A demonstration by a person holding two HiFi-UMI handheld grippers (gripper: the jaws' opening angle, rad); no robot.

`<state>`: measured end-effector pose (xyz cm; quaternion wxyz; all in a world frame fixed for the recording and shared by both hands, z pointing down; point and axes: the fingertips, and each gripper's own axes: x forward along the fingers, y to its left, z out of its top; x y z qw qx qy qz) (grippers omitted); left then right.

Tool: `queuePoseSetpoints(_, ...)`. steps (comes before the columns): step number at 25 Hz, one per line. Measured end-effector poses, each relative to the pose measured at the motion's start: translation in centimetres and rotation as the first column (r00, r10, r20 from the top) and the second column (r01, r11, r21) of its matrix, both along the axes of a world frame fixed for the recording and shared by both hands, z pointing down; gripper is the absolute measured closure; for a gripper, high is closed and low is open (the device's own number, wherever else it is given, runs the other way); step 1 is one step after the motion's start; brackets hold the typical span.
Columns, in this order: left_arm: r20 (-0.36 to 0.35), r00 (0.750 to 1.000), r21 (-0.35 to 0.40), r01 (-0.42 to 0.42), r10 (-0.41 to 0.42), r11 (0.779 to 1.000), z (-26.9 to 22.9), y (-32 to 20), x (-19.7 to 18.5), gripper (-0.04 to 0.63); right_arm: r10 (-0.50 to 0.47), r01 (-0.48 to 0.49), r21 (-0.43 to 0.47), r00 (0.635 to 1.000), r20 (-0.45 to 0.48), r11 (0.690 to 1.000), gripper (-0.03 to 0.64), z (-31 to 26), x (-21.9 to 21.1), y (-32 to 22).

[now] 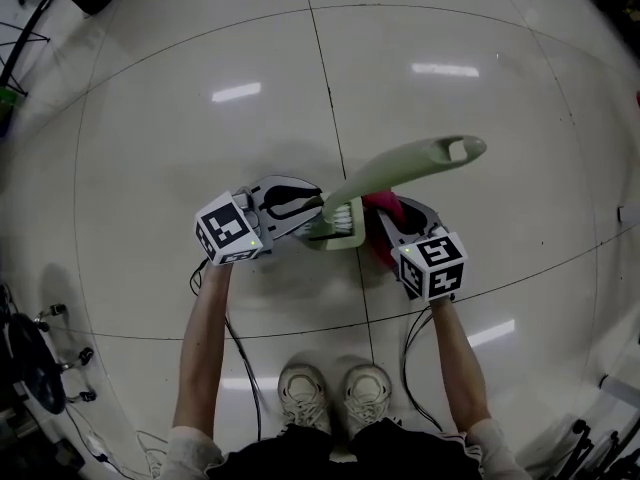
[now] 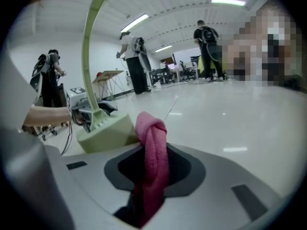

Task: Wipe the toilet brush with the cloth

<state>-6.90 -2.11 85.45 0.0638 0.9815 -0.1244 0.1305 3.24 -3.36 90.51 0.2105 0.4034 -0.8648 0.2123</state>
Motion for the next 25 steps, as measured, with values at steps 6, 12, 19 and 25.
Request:
queuePoseSetpoints(6, 0.018, 1.000, 0.036, 0.008, -0.009, 0.999, 0.0, 0.0, 0.3, 0.515, -0.163, 0.163, 0.002, 0.986, -0.020, 0.987, 0.522, 0.2, -2.3, 2.4)
queuePoseSetpoints(12, -0.003, 1.000, 0.037, 0.019, -0.019, 0.999, 0.0, 0.0, 0.0, 0.515, -0.261, 0.262, 0.026, 0.964, -0.055, 0.965, 0.522, -1.0, -3.1, 7.3)
queuePoseSetpoints(19, 0.000, 1.000, 0.038, 0.019, -0.019, 0.999, 0.0, 0.0, 0.1, 0.515, -0.368, 0.370, -0.049, 0.929, 0.035, 0.928, 0.522, -1.7, -5.6, 13.1)
queuePoseSetpoints(25, 0.011, 0.999, 0.045, 0.030, -0.030, 0.999, -0.1, 0.2, 0.1, 0.515, -0.190, 0.202, -0.077, 0.972, 0.141, 0.976, 0.522, -1.5, -5.6, 13.6)
